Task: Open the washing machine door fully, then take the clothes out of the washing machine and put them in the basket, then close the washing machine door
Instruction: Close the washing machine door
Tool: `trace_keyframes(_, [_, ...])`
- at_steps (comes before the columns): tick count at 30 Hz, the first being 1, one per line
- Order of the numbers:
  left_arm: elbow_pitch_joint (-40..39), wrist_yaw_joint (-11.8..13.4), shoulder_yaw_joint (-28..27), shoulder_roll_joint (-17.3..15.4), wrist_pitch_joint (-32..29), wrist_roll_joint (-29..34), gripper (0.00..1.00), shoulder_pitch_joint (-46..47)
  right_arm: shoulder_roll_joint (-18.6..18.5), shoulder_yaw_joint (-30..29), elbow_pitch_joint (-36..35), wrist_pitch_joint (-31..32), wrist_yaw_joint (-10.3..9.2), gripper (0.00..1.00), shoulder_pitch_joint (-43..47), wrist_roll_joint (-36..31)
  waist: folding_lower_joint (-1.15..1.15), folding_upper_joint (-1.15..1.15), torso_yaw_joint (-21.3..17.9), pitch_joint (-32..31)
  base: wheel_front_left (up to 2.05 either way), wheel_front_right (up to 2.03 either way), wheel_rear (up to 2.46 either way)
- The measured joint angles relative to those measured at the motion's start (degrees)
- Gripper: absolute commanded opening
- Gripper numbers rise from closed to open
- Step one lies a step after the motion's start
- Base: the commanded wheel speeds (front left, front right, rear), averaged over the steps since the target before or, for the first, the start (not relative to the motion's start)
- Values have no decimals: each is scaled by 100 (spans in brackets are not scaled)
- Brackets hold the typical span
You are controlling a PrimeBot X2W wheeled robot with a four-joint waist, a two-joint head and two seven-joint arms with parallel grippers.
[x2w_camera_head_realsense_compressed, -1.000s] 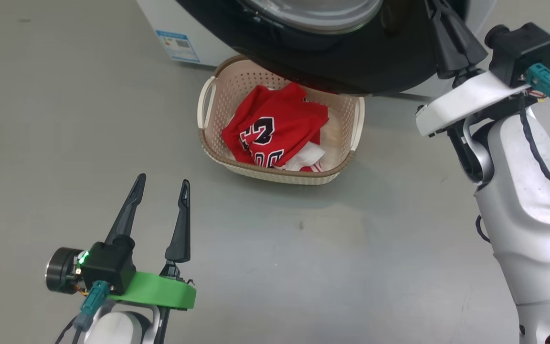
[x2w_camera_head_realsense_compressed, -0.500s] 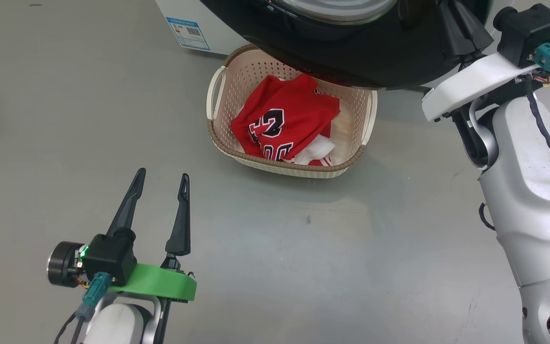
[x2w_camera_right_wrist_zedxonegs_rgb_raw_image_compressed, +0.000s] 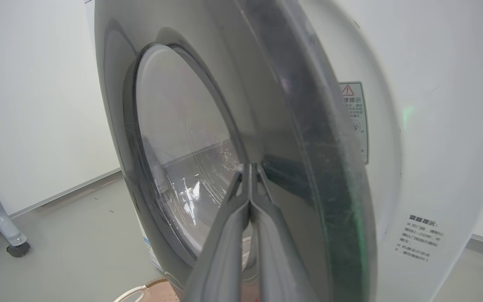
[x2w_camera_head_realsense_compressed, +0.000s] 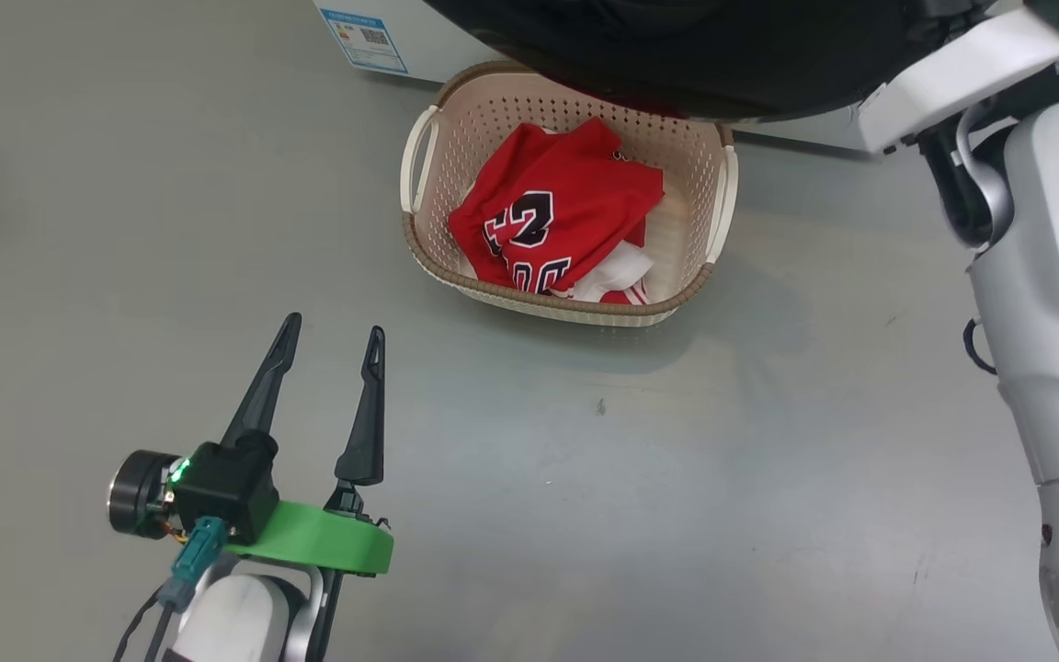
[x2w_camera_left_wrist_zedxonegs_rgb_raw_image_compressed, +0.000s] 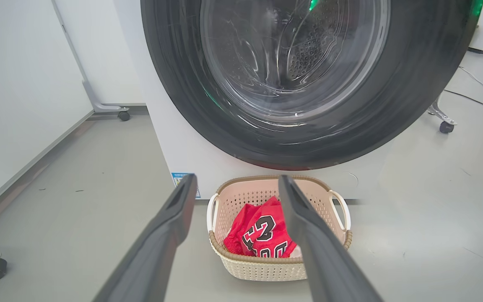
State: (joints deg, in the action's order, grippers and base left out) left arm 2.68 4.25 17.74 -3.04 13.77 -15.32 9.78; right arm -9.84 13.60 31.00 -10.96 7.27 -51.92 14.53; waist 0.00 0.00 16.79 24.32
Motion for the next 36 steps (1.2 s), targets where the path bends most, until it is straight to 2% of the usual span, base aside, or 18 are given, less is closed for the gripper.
trace_keyframes(23, [51, -134, 270, 67, 52, -116, 100, 372, -579, -185, 855, 63, 21, 0, -1347, -109, 0, 0, 331, 534, 0, 0, 0])
trace_keyframes(32, [77, -134, 271, 82, 67, -124, 100, 476, -626, -387, 1182, 0, -97, 0, -1567, -98, 0, 0, 407, 572, 0, 0, 0])
trace_keyframes(36, [69, -134, 269, 89, 67, -124, 100, 509, -687, -452, 1283, -88, -241, 0, -1646, -111, 0, 0, 428, 570, 0, 0, 0])
